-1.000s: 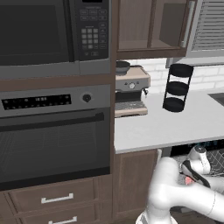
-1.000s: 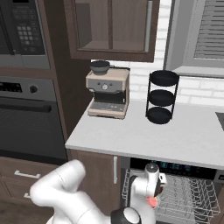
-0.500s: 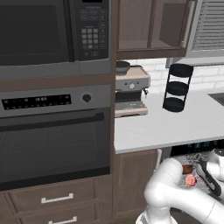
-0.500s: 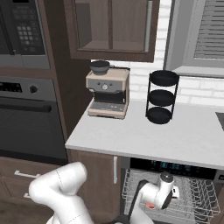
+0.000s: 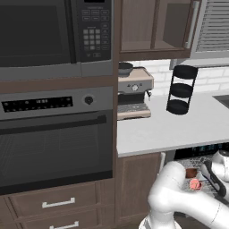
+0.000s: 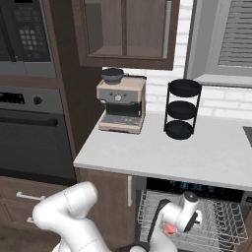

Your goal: Pick up the cup and bowl from the counter, place them in the dishwasher, and close the dishwasher door.

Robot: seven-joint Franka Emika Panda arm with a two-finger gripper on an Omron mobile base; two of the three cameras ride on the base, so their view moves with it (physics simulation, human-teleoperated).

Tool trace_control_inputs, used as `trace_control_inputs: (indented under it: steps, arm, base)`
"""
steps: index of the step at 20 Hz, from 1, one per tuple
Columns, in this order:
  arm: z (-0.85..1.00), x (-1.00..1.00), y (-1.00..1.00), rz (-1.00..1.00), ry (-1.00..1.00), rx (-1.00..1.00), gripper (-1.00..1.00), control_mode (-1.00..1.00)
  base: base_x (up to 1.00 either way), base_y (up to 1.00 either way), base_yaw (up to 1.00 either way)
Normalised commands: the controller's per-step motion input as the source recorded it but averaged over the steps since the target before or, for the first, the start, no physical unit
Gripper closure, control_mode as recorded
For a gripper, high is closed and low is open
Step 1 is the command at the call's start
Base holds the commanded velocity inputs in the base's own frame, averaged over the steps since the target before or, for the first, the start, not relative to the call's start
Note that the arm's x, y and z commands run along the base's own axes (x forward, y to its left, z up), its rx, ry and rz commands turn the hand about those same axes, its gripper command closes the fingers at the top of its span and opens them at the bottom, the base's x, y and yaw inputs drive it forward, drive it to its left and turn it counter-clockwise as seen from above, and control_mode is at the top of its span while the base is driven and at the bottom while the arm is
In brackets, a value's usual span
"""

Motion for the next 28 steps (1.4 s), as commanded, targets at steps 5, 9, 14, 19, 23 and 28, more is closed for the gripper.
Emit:
trace_control_inputs:
  steps: [5,9,14,19,23,28]
  arm:
    - [0.79,-0.34,0.0,-0.12,-0.03,0.0,-1.0,-1.0]
    - [1.0,-0.51,-0.12,-0.1,-0.01,0.0,-1.0,-1.0]
    - [0.41,-0.94,-0.43,-0.11,-0.05,0.04,-1.0,-1.0]
    - [0.02,-1.0,-0.26,-0.1,-0.16,0.11,-1.0,-1.0]
    - [0.81,-1.0,-0.24,-0.04,-0.24,0.03,-1.0,-1.0]
    - [-0.01,-1.0,-0.24,0.0,-0.31,-0.01,-1.0,-1.0]
  base:
    - [0.0,0.0,0.0]
    - [0.0,0.0,0.0]
    - [0.0,0.0,0.0]
    - [0.0,0.0,0.0]
    - [0.0,0.0,0.0]
    - [0.0,0.0,0.0]
